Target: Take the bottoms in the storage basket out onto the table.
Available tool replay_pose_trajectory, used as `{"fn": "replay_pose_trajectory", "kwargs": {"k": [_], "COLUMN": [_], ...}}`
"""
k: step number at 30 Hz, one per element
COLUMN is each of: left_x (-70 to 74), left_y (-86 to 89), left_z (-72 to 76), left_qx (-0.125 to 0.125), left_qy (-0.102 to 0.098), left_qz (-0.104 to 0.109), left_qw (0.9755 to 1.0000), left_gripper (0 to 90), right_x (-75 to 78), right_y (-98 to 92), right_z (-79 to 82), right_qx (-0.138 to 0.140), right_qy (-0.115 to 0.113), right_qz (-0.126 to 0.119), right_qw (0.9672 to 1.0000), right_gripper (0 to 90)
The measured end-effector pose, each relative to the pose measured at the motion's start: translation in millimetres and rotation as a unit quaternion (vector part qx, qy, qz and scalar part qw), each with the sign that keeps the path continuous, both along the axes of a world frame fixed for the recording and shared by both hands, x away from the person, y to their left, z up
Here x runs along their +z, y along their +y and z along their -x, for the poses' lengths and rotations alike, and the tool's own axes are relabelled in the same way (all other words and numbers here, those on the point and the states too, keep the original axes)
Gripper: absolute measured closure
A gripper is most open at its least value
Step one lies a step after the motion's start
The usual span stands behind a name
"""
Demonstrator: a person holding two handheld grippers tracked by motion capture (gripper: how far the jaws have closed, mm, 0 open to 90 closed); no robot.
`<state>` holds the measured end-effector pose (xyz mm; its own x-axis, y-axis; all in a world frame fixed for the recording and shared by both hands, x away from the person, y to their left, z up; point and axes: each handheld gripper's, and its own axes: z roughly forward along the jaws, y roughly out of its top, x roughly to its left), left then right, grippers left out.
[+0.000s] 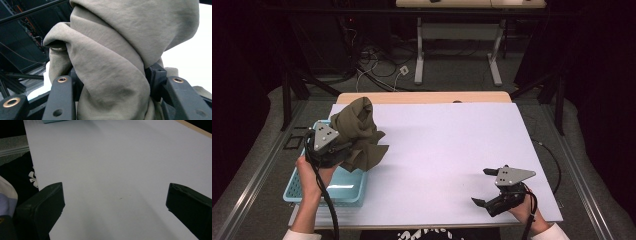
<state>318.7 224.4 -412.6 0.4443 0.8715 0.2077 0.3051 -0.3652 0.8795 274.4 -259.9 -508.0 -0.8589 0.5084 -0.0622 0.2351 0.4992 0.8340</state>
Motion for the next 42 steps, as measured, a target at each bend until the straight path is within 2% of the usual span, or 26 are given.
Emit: {"fn": "replay_pose_trajectory", "kwargs": {"k": [42], "left_x": [-0.6], "left_y": [-33.5], "left_z": [-8.9], "left_qx": [-0.047], "left_qy": [-0.003], "left_qz": [-0.014], "left_qw": [0.9988], "left_gripper": [48.8], "right_x": [0.1], "right_y": [-0.1], "right_z": [0.1], "right_qx": [0.001], "right_qy": [-0.001], "right_qz": [0.000], "right_qw": [1.0000], "right_gripper": [1.7]}}
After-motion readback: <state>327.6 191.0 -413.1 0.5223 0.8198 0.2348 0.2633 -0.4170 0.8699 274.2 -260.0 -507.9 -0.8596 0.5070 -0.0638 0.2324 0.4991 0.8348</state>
